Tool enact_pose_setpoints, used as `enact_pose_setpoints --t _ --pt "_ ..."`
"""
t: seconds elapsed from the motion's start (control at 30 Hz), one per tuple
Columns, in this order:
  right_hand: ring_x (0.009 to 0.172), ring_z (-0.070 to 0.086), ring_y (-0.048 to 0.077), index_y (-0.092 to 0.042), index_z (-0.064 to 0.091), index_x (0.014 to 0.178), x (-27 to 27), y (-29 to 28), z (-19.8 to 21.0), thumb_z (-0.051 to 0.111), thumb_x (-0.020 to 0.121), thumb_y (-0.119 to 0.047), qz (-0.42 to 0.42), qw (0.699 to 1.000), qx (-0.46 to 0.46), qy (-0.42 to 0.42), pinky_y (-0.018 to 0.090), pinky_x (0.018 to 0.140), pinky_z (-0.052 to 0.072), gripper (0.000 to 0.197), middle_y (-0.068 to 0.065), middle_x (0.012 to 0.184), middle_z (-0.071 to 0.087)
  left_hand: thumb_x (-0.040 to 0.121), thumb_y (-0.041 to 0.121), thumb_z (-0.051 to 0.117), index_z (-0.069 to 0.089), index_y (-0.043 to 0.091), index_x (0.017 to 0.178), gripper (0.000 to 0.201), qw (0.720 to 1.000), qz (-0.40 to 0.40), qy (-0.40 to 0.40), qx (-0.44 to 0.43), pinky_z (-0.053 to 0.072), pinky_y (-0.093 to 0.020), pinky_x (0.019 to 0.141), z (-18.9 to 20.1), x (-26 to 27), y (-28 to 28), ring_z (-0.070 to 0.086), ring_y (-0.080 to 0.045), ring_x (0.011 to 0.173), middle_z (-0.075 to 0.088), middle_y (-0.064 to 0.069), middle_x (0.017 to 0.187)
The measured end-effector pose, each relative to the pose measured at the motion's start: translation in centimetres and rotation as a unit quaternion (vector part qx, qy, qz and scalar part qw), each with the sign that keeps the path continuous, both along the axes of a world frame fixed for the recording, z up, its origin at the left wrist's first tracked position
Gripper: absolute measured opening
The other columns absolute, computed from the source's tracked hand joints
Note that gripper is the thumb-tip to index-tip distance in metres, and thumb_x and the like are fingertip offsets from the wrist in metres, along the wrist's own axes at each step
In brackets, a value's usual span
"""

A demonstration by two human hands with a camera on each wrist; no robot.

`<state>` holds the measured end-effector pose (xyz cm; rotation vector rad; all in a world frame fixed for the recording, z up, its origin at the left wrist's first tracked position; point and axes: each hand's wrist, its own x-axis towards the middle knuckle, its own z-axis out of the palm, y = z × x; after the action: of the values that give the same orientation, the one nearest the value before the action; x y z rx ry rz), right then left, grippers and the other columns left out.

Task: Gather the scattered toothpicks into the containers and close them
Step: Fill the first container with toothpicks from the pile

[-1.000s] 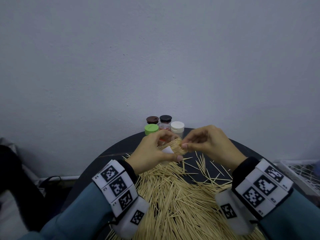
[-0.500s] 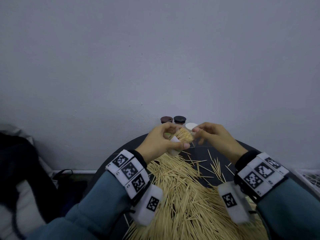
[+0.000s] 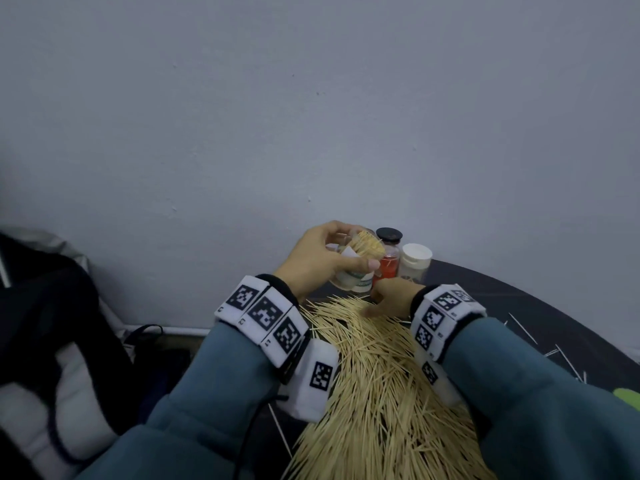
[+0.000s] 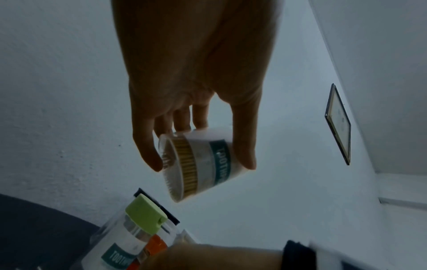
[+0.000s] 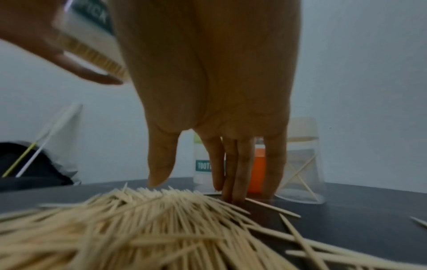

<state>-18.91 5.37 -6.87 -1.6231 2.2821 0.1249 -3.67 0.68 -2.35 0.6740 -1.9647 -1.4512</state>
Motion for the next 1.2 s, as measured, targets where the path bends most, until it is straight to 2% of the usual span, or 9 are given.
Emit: enact_pose_setpoints --t 0.1,0.2,0.53,0.67,0.77,0.9,1.0,1.1,1.2 --pt "0.109 0.056 0.025 -0.004 0.05 0.123 0.4 -1.1 -0.6 0.051 0.089 -0.051 -0.007 1.0 0.009 0.024 0.03 0.09 0.044 0.058 0.011 0.12 0.058 0.071 0.012 0.08 0.057 0.012 0.123 0.057 1.0 -0.003 0.006 0.003 0.049 -0.006 0.06 0.2 0.2 -0.1 0.057 -0.006 0.09 0.058 0.006 0.1" --pt "0.108 0.056 0.026 -0.004 0.052 0.122 0.8 -1.6 -0.7 0.055 0.088 -0.048 -0.008 0.999 0.023 0.048 0.032 0.092 0.045 0.056 0.011 0.119 0.059 0.072 0.012 0.08 0.057 0.013 0.122 0.055 1.0 -0.008 0.004 0.007 0.049 -0.006 0.06 0.4 0.1 0.0 0.057 -0.007 0.09 0.058 0.006 0.099" --pt "0.117 0.053 0.028 0.003 0.048 0.126 1.3 -0.6 -1.0 0.044 0.098 -0.024 0.009 0.997 0.042 0.069 0.031 0.094 0.043 0.039 0.016 0.128 0.054 0.071 0.015 0.08 0.059 0.011 0.115 0.05 1.0 0.003 0.0 0.025 0.05 -0.026 0.084 0.9 0.0 0.7 0.058 -0.02 0.109 0.06 -0.007 0.119" --pt "0.121 0.05 0.029 0.003 0.046 0.129 1.1 0.6 -0.9 0.038 0.1 -0.018 0.008 0.997 0.047 0.067 0.031 0.095 0.041 0.037 0.017 0.131 0.052 0.071 0.014 0.08 0.057 0.011 0.119 0.053 1.0 0.0 -0.013 0.021 0.049 -0.017 0.071 0.8 -0.2 1.2 0.056 -0.018 0.108 0.057 -0.007 0.121" --pt "0.122 0.05 0.031 0.0 0.05 0.128 0.6 1.6 -1.0 0.042 0.098 -0.015 0.002 0.997 0.047 0.067 0.035 0.097 0.04 0.034 0.018 0.131 0.053 0.073 0.012 0.079 0.056 0.011 0.12 0.052 1.0 -0.007 -0.019 0.018 0.048 -0.009 0.06 0.7 -0.4 1.4 0.056 -0.008 0.093 0.058 -0.002 0.113" --pt "0.118 0.049 0.027 0.002 0.045 0.13 -0.1 2.7 -0.5 0.036 0.1 -0.015 -0.01 0.997 0.059 0.04 0.032 0.098 0.038 0.035 0.017 0.134 0.049 0.073 0.013 0.078 0.056 0.015 0.116 0.048 0.999 -0.012 -0.028 0.018 0.047 -0.01 0.06 0.5 -0.6 1.7 0.054 -0.002 0.087 0.057 0.004 0.101" --pt "0.09 0.046 0.019 0.001 0.053 0.116 -0.8 3.4 -0.4 0.035 0.1 -0.014 -0.011 0.999 0.041 -0.004 0.027 0.08 0.038 0.028 0.014 0.113 0.056 0.072 0.014 0.08 0.056 0.016 0.118 0.052 0.999 -0.011 -0.039 0.01 0.046 -0.012 0.062 0.4 -0.7 2.1 0.056 -0.004 0.089 0.059 0.003 0.105" --pt "0.071 0.046 0.014 -0.014 0.049 0.072 -1.6 4.5 -0.4 0.035 0.1 -0.012 -0.032 0.995 -0.007 -0.093 0.021 0.063 0.036 0.031 0.001 0.077 0.049 0.069 0.016 0.082 0.056 0.014 0.124 0.061 0.998 -0.014 -0.052 0.009 0.048 -0.019 0.072 -0.1 -1.1 2.5 0.057 -0.014 0.101 0.059 -0.003 0.118" --pt "0.072 0.051 0.014 -0.007 0.051 0.078 -2.0 6.0 0.0 0.031 0.1 -0.01 -0.061 0.975 -0.059 -0.206 0.023 0.067 0.039 0.03 0.004 0.077 0.055 0.069 0.016 0.083 0.055 0.015 0.126 0.064 0.998 -0.026 -0.063 0.012 0.051 -0.025 0.08 -0.4 -1.5 3.2 0.059 -0.016 0.102 0.059 -0.005 0.119"
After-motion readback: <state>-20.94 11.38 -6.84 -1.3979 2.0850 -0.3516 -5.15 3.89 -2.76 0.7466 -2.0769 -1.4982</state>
